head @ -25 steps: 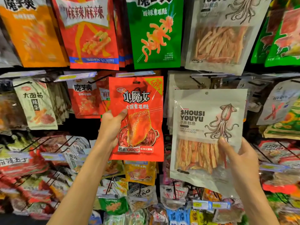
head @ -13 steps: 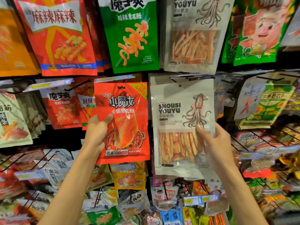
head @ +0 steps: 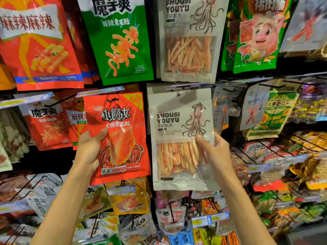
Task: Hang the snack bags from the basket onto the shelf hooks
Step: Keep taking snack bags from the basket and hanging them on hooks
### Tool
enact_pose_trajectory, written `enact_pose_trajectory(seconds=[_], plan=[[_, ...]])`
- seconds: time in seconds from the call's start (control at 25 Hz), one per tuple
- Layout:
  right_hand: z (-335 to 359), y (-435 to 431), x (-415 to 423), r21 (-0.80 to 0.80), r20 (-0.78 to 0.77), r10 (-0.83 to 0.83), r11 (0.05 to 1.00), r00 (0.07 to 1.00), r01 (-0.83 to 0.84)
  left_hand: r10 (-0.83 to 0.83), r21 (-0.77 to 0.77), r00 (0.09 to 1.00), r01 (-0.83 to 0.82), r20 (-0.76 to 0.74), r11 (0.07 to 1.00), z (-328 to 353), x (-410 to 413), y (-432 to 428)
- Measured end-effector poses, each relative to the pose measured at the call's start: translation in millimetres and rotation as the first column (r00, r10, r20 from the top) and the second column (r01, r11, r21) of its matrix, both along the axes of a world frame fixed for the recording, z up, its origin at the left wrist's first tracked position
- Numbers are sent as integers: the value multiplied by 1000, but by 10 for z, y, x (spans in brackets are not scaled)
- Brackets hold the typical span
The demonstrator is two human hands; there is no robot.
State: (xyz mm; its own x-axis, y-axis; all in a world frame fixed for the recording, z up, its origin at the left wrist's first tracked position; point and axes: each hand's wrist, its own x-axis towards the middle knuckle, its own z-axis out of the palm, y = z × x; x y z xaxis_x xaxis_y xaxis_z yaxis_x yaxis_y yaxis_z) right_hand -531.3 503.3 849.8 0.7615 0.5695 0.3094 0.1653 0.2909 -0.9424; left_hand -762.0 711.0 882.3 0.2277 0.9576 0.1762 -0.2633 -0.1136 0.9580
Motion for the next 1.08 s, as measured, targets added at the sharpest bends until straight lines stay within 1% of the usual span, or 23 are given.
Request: enact_pose_trajectory(seconds=[0.28, 0.36, 0.48, 0.6, 0.68, 0.76, 0.88, 0.96, 1.08], plan=[[-34, 63, 108, 16, -32, 19, 1000, 999, -18, -12, -4, 1000, 12, 3, 1000, -43, 29, 72], [-52, 109, 148, 22, -49, 35, 999, 998, -34, 12, 2, 1000, -12, -9, 1000, -45, 68, 105], [-103, 261, 242, -9, -62, 48, 999, 997, -49, 55, 4, 998, -55, -27, 998, -86, 138, 206], [-127, 485, 369, -61, -37, 45, 997, 998, -48, 57, 14, 997, -56, -45, 998, -148, 210, 341], [-113, 615, 431, -86, -65, 53, 995, 996, -58, 43, 26, 999, -43, -8, 999, -155, 290, 382], [-96, 728, 479, -82, -82, 78, 993, 994, -85, 68, 57, 998, -69, 17, 996, -140, 377, 426], [-98, 837, 512, -65, -62, 104, 992, 993, -108, 126, 99, 991, -122, -34, 988, -181, 490, 566], [-115, 882, 545, -64, -47, 113, 991, 992, -116, 145, 93, 987, -139, -63, 986, -214, 547, 674], [-99, 917, 567, -76, -50, 115, 990, 992, -118, 173, 109, 982, -165, -75, 980, -244, 601, 752]])
